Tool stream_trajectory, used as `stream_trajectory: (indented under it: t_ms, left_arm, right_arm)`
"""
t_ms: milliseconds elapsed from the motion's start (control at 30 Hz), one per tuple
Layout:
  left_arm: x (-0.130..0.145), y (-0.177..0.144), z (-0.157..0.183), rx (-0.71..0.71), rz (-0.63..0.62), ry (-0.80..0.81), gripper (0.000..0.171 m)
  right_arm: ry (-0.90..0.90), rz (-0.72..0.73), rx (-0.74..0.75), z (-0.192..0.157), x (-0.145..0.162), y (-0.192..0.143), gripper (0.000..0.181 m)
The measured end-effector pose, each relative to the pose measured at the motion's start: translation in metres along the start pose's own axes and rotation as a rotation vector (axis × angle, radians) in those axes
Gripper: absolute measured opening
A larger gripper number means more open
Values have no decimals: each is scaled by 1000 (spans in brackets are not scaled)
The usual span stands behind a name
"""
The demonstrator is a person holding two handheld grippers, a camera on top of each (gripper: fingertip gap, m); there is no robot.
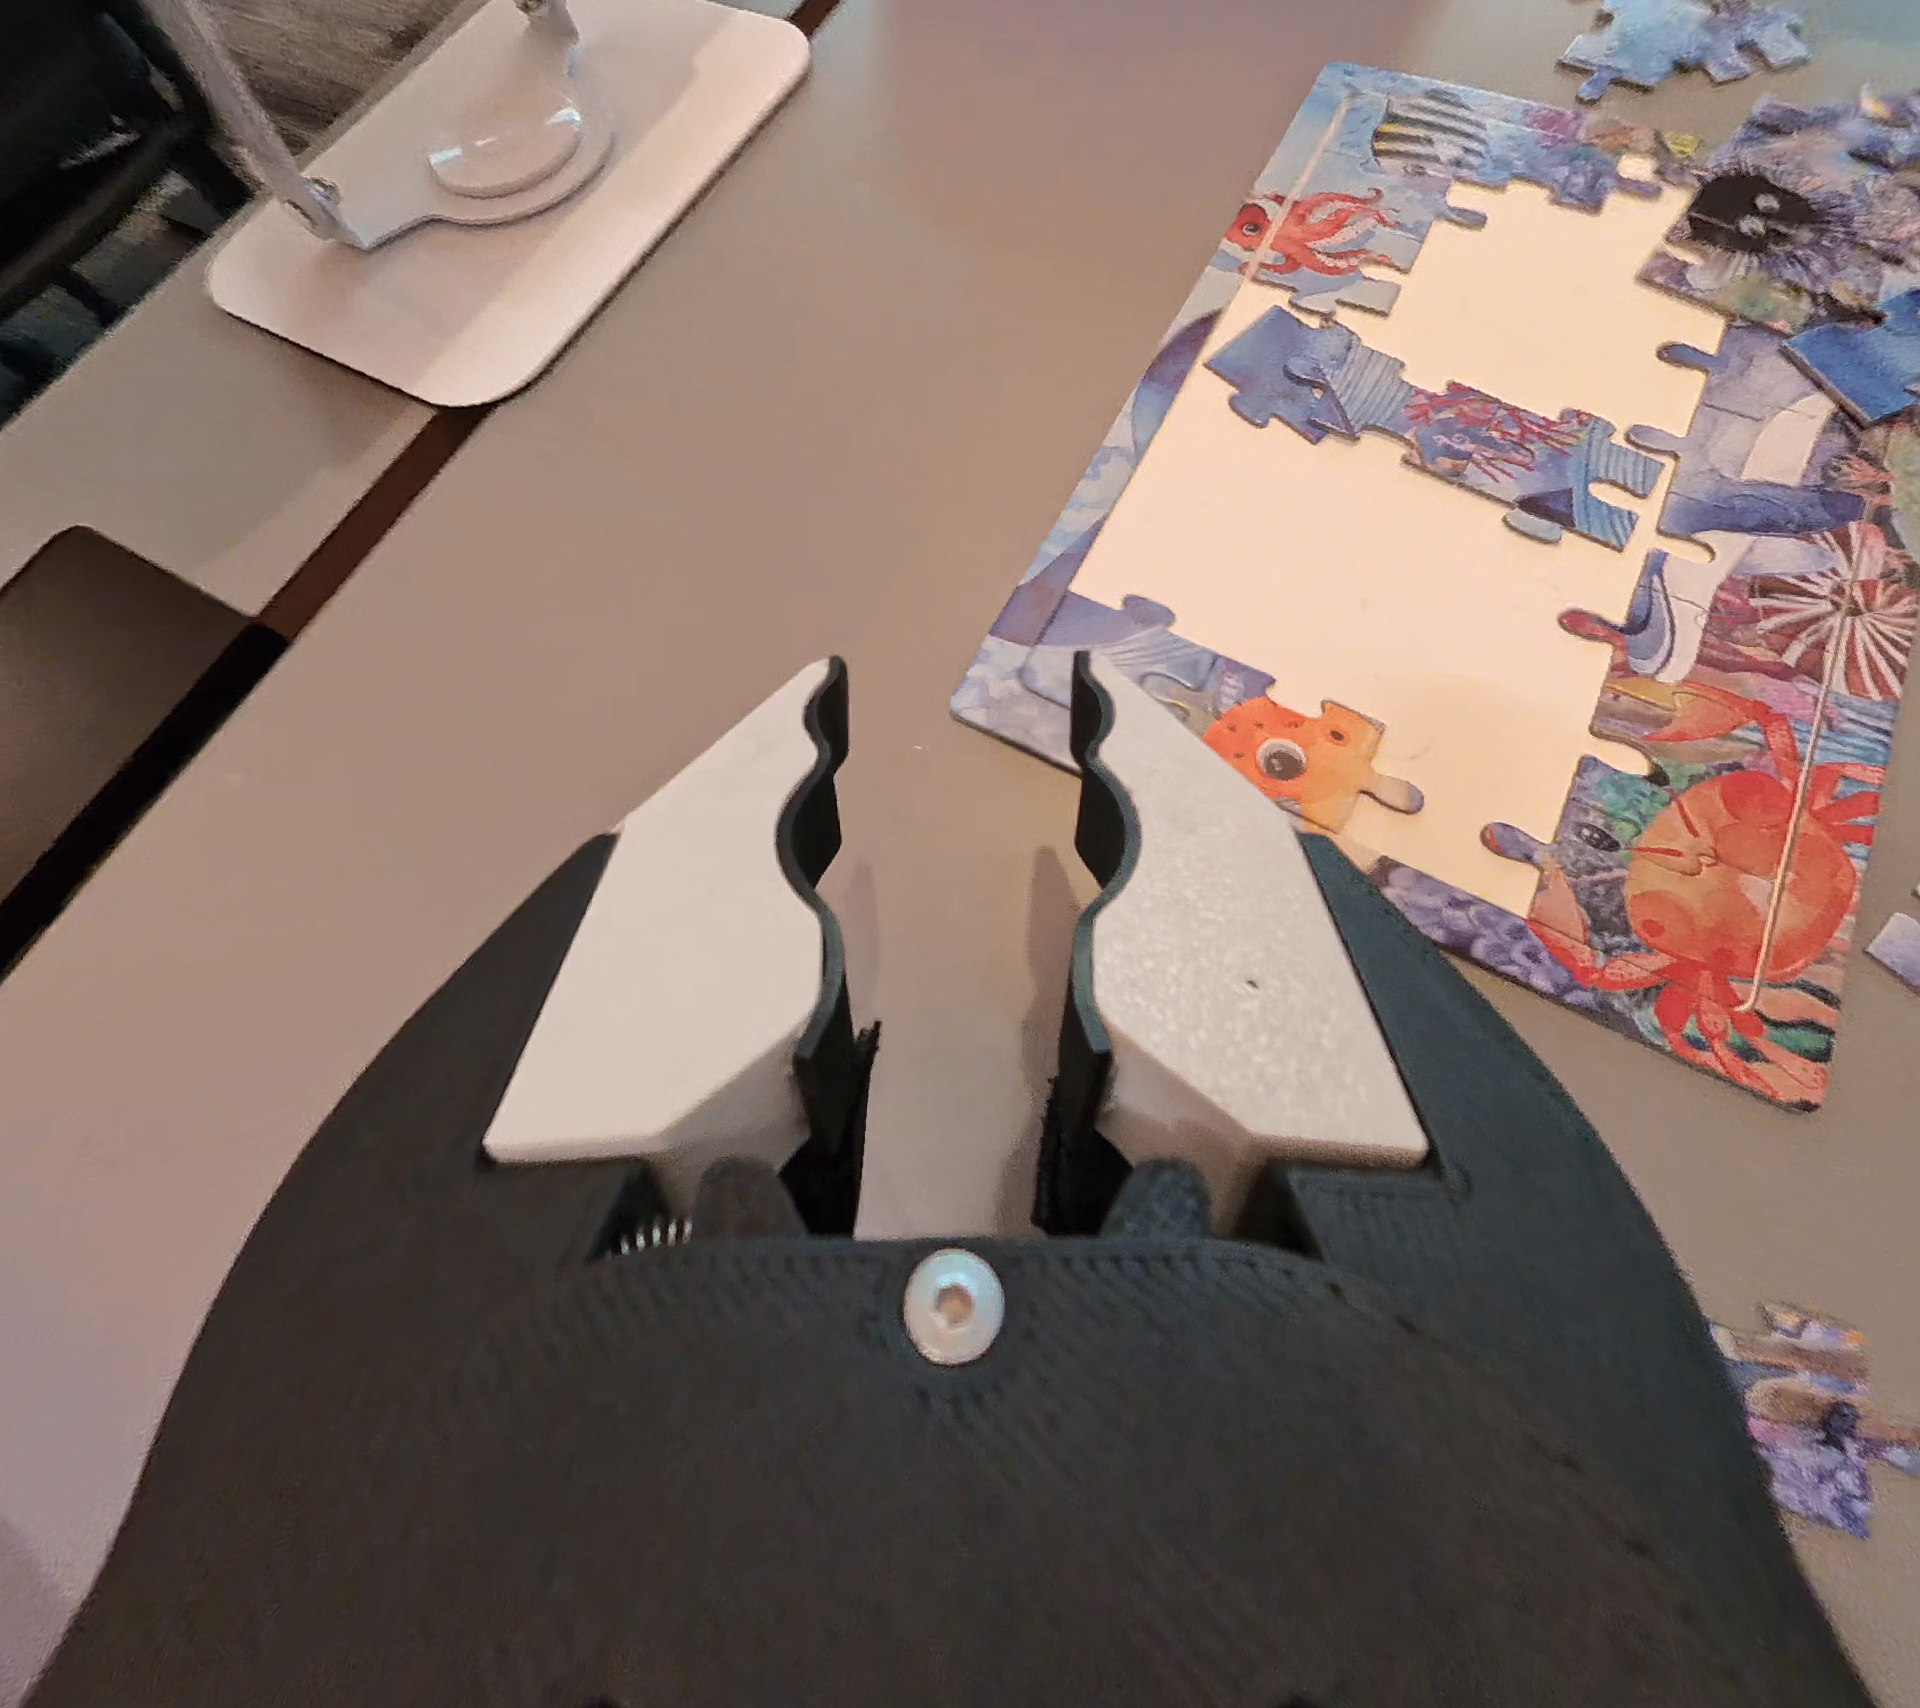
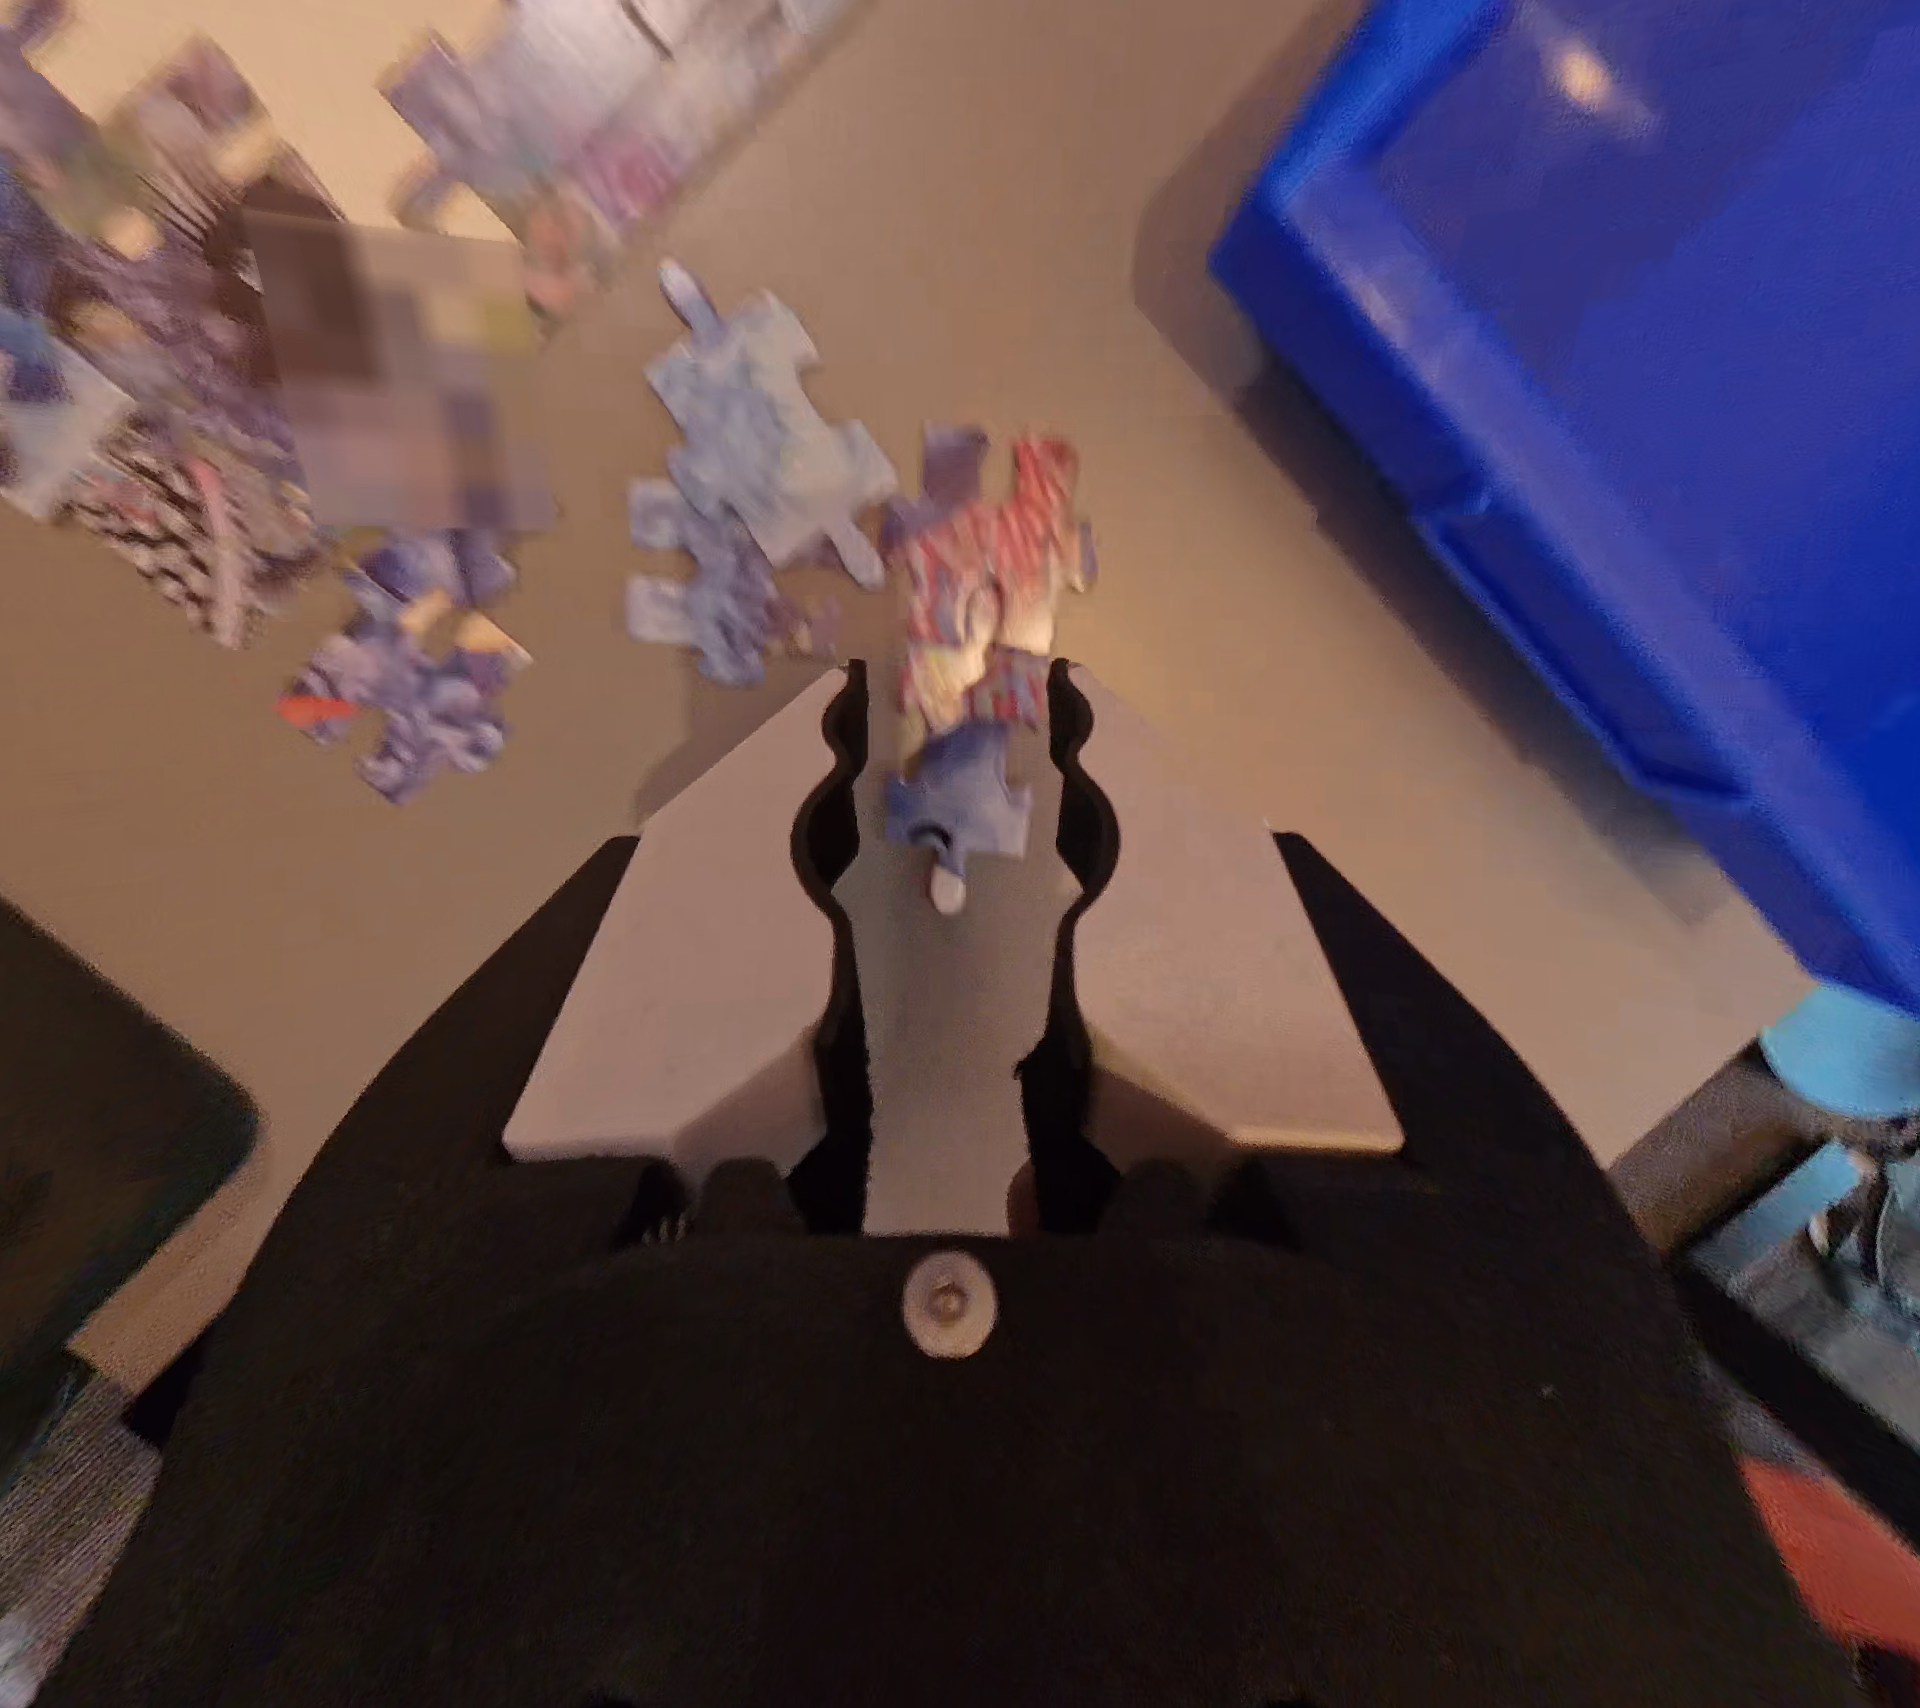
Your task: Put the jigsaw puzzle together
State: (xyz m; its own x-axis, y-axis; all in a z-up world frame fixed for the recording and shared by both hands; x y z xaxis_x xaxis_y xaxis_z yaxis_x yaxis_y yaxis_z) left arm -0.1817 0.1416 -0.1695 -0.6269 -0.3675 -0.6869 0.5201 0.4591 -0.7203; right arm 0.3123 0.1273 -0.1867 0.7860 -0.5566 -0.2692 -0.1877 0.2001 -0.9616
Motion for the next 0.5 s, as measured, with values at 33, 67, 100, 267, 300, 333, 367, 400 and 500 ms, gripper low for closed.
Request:
stream_trajectory:
  t_ms: [33, 67, 100, 267, 300, 333, 367, 400, 500]
  left_arm:
    - [1, 5, 4, 15, -26, 19, 43]
    - [2, 11, 9, 25, -56, 40, 45]
    - [4, 18, 14, 45, -92, 63, 47]
    - [14, 39, 28, 102, -183, 96, 49]
    - [15, 41, 28, 110, -186, 94, 49]
    - [16, 42, 28, 110, -195, 96, 49]
    - [18, 43, 28, 113, -203, 97, 49]
    - [20, 44, 27, 120, -207, 95, 49]
    - [24, 47, 26, 135, -222, 91, 49]
  right_arm:
    - [-35, 59, -6, -10, -15, -6, 30]
    - [-72, 110, -17, -21, -33, -9, 29]
    - [-112, 142, -14, -32, -51, -8, 31]
    - [-305, 203, -38, -73, -137, 27, 52]
    - [-308, 208, -46, -73, -150, 35, 50]
    - [-296, 197, -56, -70, -159, 45, 48]
    - [-291, 178, -85, -68, -165, 54, 45]
    - [-280, 181, -102, -65, -170, 62, 42]
    - [-249, 189, -153, -56, -177, 82, 28]
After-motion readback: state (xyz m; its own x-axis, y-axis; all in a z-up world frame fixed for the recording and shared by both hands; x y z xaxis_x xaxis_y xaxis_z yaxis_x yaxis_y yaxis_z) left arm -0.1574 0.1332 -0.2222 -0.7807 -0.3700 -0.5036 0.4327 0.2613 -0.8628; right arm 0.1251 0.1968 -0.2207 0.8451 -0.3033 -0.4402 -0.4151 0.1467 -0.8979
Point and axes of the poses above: each gripper's, where its closed fingertips meet, y out along the fingers, x out of its underside, z = x × y across the jaws, the point moved 8 cm from there along -y, back along the fingers, and after that the axes turned 10 degrees about -z, right-handed, at the moved point
